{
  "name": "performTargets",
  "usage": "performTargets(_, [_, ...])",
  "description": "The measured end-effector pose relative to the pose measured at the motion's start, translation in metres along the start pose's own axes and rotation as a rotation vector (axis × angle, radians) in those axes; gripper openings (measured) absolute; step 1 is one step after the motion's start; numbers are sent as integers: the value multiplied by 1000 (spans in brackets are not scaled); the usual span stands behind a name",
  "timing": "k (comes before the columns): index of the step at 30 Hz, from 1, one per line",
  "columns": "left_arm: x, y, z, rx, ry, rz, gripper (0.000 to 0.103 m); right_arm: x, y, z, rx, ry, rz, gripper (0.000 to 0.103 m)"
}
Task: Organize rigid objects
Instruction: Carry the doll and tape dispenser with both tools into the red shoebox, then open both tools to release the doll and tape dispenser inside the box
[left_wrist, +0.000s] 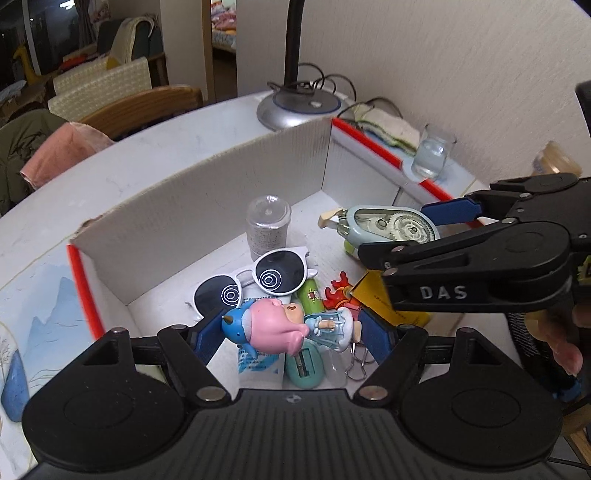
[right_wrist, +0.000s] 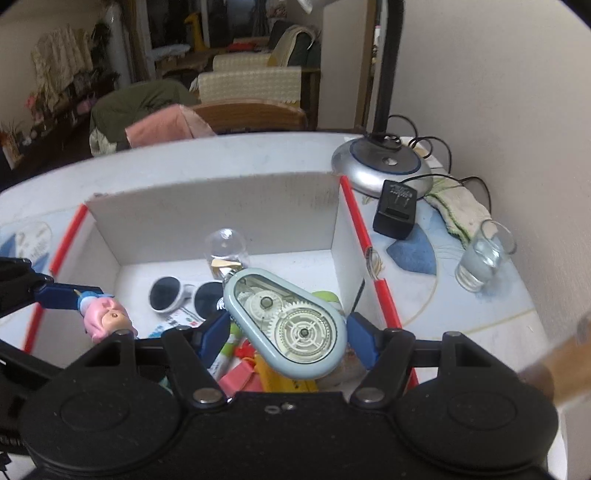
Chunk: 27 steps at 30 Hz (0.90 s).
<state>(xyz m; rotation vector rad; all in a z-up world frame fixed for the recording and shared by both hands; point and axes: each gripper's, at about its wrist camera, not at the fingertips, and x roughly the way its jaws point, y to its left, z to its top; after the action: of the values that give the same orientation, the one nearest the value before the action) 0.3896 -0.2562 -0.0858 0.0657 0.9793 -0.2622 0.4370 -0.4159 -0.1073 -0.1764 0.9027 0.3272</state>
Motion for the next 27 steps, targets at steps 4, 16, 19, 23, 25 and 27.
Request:
performTargets(4, [19, 1, 4, -12, 44, 15, 77, 18, 0, 2, -23, 31, -30, 69])
performTargets(16, [48, 8, 9, -31, 135, 29, 77, 35, 13, 4, -82, 71, -73, 69])
performTargets(19, [52, 8, 11, -25, 173, 30, 78, 37, 15, 4, -89, 82, -96, 69])
performTargets(23, [57, 8, 11, -32, 216, 27, 78, 39, 17, 3, -100, 94, -106, 70])
performTargets(25, [57, 9, 11, -36, 218, 23, 78, 39, 17, 3, -101, 97, -107, 69])
performTargets(27, [56, 9, 11, -38, 220, 21, 78, 38, 16, 3, -93, 99, -101, 69])
